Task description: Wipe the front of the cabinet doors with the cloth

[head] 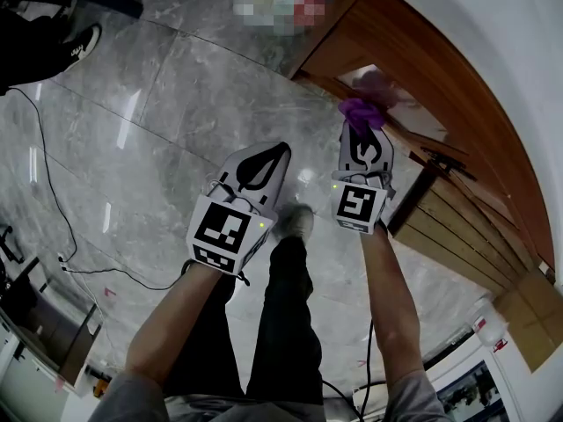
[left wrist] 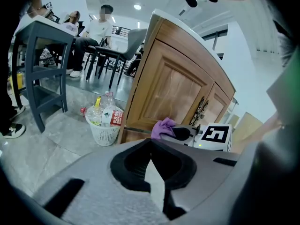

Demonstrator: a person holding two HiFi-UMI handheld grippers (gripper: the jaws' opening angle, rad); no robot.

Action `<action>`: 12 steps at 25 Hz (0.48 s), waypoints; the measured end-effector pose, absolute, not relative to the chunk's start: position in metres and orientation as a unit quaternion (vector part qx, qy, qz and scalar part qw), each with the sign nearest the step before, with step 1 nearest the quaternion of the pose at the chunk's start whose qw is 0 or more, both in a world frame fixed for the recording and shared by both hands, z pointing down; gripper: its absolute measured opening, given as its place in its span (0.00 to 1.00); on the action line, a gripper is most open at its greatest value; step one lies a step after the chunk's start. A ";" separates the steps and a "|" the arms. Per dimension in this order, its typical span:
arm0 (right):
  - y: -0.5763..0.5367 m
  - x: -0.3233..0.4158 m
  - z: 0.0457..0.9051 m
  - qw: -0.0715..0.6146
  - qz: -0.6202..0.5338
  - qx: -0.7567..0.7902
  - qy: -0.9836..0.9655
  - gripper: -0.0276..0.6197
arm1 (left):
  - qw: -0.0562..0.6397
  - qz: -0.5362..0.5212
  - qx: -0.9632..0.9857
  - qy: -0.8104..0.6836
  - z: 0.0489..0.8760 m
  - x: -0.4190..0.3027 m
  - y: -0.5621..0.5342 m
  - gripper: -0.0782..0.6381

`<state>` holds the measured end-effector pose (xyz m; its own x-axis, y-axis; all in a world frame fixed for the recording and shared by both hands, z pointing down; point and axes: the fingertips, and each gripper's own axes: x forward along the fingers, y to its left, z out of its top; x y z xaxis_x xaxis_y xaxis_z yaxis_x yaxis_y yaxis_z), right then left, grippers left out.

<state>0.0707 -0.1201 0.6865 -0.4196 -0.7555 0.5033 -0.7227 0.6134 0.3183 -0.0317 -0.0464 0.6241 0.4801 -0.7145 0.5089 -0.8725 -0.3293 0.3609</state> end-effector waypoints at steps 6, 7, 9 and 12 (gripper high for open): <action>-0.126 0.043 0.687 0.303 -0.021 0.431 -0.850 0.17 | 0.306 0.139 0.802 -0.495 0.628 -0.049 -0.046 0.12; -0.126 0.038 0.687 0.302 -0.021 0.429 -0.851 0.17 | 0.307 0.138 0.800 -0.496 0.629 -0.052 -0.045 0.12; -0.127 0.028 0.687 0.300 -0.022 0.424 -0.854 0.17 | 0.308 0.137 0.797 -0.500 0.628 -0.058 -0.044 0.12; -0.131 0.015 0.685 0.298 -0.021 0.418 -0.858 0.17 | 0.310 0.135 0.793 -0.506 0.628 -0.067 -0.044 0.12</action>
<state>0.0147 -0.1311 0.6849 -0.4740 -0.7293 0.4934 -0.7041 0.6504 0.2849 -0.0666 -0.0442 0.6277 0.4503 -0.7197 0.5285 -0.8874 -0.2952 0.3542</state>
